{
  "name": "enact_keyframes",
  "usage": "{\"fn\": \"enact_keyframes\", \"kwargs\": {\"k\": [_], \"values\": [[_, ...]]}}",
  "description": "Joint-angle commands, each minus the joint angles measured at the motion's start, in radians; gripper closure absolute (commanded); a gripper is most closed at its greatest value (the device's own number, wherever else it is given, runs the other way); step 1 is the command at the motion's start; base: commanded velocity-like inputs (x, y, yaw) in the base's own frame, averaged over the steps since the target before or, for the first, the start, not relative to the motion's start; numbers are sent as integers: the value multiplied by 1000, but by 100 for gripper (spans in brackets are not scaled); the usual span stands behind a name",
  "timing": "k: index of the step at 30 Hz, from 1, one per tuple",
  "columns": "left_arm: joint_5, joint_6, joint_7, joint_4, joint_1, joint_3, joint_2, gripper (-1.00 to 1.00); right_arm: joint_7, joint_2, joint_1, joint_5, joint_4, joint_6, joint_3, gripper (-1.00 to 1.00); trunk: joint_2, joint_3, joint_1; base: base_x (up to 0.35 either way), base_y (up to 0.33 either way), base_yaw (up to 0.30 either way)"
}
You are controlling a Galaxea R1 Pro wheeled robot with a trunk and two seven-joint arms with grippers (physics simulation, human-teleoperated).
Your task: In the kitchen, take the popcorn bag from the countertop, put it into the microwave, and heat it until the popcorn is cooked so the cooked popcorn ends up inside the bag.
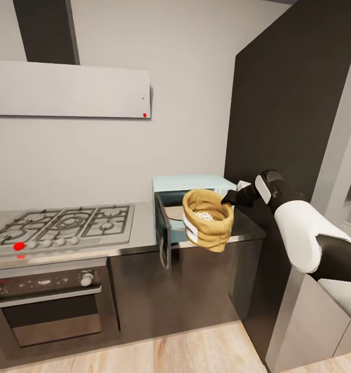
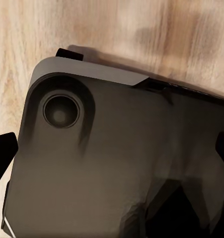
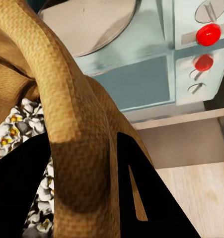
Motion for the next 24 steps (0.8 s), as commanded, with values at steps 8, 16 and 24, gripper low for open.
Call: {"fn": "enact_keyframes", "kwargs": {"k": [8, 16, 24], "values": [[5, 1, -4, -1, 0, 5, 0, -100, 1, 2, -1, 6, 13, 4, -5, 100, -1, -1, 0, 4, -3, 0], [4, 1, -4, -1, 0, 6, 0, -100, -8, 10, -1, 8, 16, 4, -2, 100, -1, -1, 0, 0, 0, 0], [4, 1, -4, -2, 0, 5, 0, -100, -19, 10, -59, 10, 57, 4, -4, 100, -1, -1, 0, 0, 0, 0]]}}
